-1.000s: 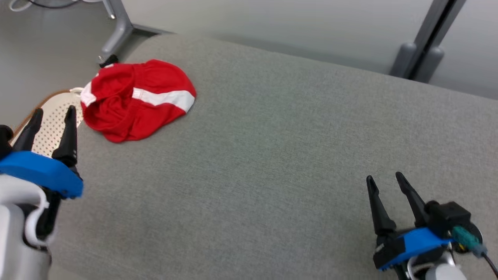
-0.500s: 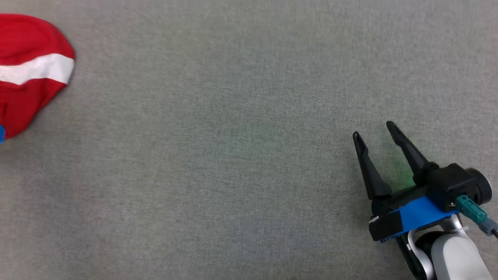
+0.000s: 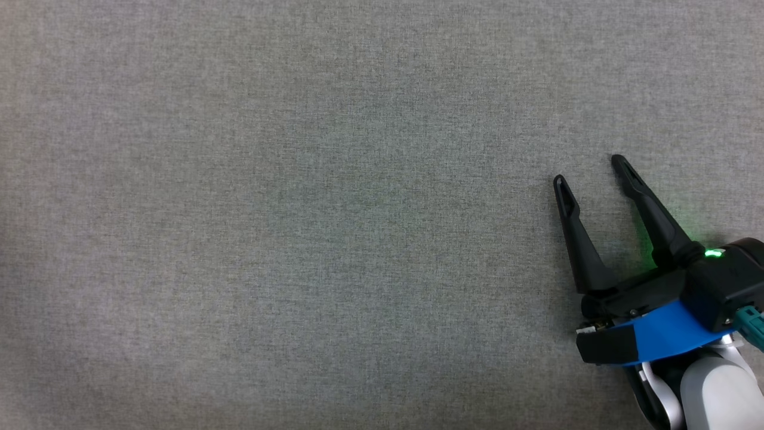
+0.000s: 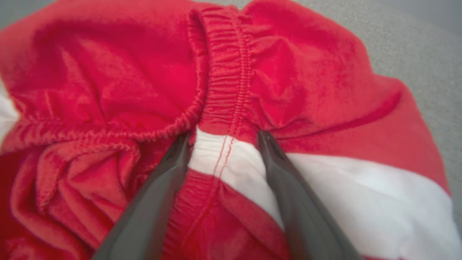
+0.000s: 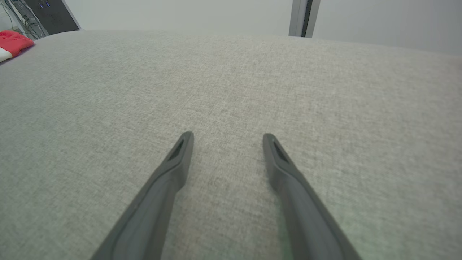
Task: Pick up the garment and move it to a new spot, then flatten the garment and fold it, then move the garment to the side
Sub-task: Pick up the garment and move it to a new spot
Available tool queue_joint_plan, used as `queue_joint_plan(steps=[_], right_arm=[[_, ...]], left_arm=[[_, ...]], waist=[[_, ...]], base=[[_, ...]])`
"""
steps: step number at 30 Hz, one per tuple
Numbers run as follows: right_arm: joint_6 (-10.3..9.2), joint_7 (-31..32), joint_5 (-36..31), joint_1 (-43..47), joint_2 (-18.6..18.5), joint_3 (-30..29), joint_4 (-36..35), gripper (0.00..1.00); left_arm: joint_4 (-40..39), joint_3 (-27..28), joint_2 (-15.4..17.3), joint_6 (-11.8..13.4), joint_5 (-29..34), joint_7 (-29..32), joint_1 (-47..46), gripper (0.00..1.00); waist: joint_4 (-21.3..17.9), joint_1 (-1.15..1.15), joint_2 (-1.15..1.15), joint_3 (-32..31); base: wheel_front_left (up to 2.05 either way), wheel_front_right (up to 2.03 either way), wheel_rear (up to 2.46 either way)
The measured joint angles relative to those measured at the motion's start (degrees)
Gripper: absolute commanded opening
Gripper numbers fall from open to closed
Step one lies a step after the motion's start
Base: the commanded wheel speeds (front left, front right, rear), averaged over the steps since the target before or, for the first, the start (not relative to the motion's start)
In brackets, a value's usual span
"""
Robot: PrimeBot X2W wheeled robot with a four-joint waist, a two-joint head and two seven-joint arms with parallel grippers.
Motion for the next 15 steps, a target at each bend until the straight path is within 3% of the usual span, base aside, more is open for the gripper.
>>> queue_joint_plan(steps=[1,2,3,4,15], right_arm=[[0.00,-0.16,-0.21,-0.03,0.04,-0.02,-0.01,1.00],[0.00,-0.85,-0.49,-0.04,0.08,0.03,-0.07,1.00],[0.00,-1.19,-0.55,-0.15,0.13,0.08,-0.02,1.00],[0.00,-1.91,-0.81,-0.27,0.12,0.09,0.02,1.00],[0.00,-7.11,-1.16,-0.52,1.18,0.99,6.27,1.00]], left_arm=[[1.15,0.22,-0.41,0.11,-0.89,1.40,-0.72,1.00],[2.12,0.32,-0.37,-0.09,-1.56,2.50,-1.33,0.47],[2.86,0.35,-0.38,-0.12,-1.87,3.05,-1.78,0.05],[3.54,0.32,-0.45,-0.16,-1.93,3.34,-2.01,0.00],[3.66,-1.91,-0.40,-2.83,-2.21,1.85,-1.52,0.00]], waist=[[-0.04,0.00,0.00,0.01],[-0.10,0.00,-0.01,-0.02],[-0.16,-0.01,-0.02,-0.12],[-0.19,-0.01,-0.02,-0.32],[0.28,0.01,-0.01,-7.87]], base=[[0.00,0.00,0.00],[0.00,0.00,0.00],[0.00,0.00,0.00],[0.00,0.00,0.00],[0.00,0.00,0.00]])
